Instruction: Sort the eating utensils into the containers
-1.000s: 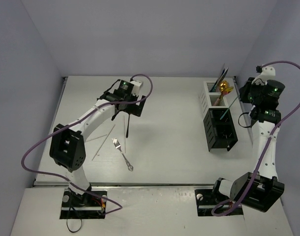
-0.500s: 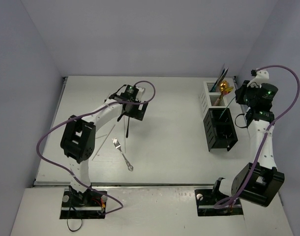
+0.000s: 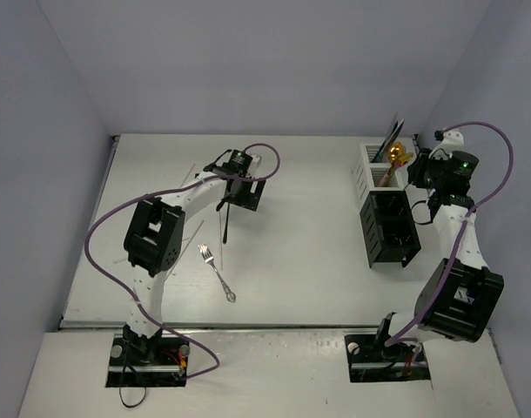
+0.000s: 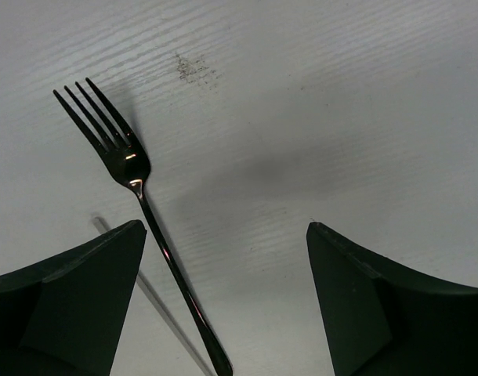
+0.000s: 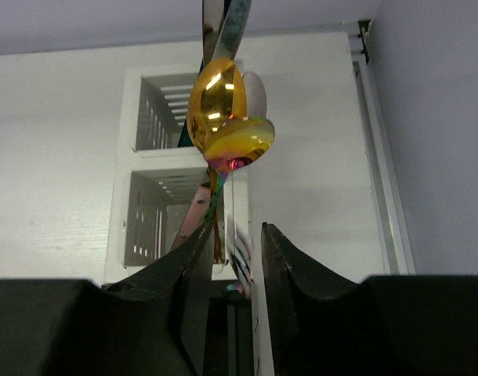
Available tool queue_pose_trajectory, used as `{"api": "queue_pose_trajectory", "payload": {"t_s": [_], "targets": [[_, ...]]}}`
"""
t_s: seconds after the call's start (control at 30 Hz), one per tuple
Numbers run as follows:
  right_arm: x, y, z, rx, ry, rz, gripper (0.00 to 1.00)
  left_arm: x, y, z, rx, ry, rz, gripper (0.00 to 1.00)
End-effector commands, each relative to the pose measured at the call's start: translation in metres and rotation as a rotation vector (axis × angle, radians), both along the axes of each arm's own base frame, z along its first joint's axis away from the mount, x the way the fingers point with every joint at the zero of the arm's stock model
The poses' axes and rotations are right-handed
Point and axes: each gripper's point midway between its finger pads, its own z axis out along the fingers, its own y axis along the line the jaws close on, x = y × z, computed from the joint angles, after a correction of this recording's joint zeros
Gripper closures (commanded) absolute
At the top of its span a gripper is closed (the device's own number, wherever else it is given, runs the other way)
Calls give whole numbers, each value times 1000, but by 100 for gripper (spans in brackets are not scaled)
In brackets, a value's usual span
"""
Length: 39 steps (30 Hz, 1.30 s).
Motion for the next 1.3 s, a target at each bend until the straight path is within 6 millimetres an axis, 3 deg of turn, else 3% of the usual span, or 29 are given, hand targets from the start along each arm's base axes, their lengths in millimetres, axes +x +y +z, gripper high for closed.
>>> {"api": "queue_pose_trajectory", "payload": {"t_s": [0.0,0.2,0.33,0.57,0.67,0.83,0.97,1.07,1.2,1.27], "targets": [[10,4,22,-46,-96,34,63,23,7,18,-12,-50,63,23],[1,11,50,-57,-145,54,46,28,28,0,5,-6,113,35],[-6,19,71,-60,-187,78,43,26,30,-6,8,7,112,38],[-12,29,88,-65,-220,104,43,22,27,-10,-3,24,100,41],[-14,32,98,-65,-238,109,42,18,23,-16,-15,46,87,53],[-17,42,132,-58,-294,136,36,10,20,-35,-19,99,80,69],[-25,66,161,-33,-333,205,40,9,17,-39,-25,111,74,87],[-33,94,171,2,-334,279,44,15,11,-14,-70,70,56,100],[-39,145,177,113,-314,372,44,19,-9,80,-228,-97,-11,100],[-40,184,177,203,-284,430,44,13,-18,125,-298,-179,-41,100]]}}
